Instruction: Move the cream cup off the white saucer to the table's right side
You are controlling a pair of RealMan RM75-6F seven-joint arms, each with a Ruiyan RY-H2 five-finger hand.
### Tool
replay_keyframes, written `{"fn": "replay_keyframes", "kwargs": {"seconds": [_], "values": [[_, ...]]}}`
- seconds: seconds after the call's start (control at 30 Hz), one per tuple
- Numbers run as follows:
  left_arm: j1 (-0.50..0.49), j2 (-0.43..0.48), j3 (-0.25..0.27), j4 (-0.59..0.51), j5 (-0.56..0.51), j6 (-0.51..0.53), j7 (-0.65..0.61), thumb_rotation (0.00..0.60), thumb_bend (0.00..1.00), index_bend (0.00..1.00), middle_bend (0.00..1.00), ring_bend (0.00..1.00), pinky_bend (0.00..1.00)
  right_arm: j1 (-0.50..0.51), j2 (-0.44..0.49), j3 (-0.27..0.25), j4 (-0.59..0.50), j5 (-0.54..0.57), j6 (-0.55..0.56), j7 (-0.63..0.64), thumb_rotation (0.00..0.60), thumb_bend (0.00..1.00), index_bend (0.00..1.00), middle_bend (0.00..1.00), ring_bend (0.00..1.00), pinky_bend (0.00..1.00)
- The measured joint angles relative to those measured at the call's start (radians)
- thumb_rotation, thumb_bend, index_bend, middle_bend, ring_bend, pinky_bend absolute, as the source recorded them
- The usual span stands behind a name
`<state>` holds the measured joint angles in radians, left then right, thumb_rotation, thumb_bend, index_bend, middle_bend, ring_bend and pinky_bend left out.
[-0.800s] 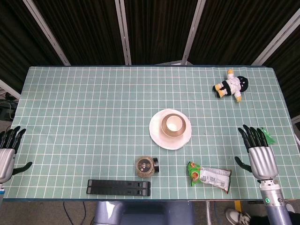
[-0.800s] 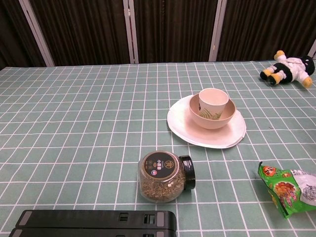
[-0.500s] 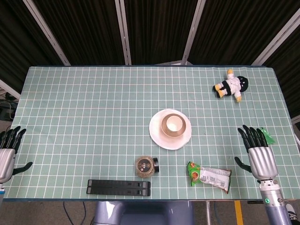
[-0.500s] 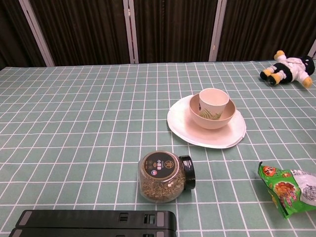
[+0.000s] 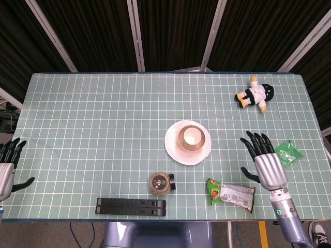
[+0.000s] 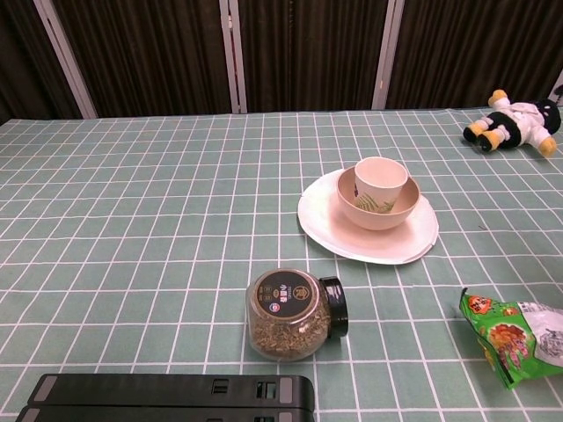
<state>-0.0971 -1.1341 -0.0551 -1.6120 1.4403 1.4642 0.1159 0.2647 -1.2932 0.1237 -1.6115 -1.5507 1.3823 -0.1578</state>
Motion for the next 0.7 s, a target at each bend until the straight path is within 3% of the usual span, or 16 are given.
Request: {"fn": "replay_keyframes", "kwargs": {"seconds": [0.13,0.37,0.7], "values": [[-0.003,0.0,0.001,-0.001,0.003,-0.005,0.001,0.6,0.0,0.0,0.0,0.0,0.0,0.065,-0.032,0.043,-0.044,0.041,-0.073,-0.045,0.6,0.15,0.3,0.0,0.0,0.0],[-0.008,0.002,-0.001,0.0,-0.001,-0.014,-0.007,0.6,0.0,0.0,0.0,0.0,0.0,0.183,-0.144,0.107,-0.062,0.165,-0.178,-0.181,0.6,0.17,0.36,0.0,0.0,0.0],[-0.015,0.004,-0.002,-0.001,-0.003,-0.024,-0.016,0.6,0.0,0.0,0.0,0.0,0.0,0.275,-0.297,0.149,0.039,0.314,-0.252,-0.274,0.6,0.2,0.42,0.0,0.0,0.0]]}}
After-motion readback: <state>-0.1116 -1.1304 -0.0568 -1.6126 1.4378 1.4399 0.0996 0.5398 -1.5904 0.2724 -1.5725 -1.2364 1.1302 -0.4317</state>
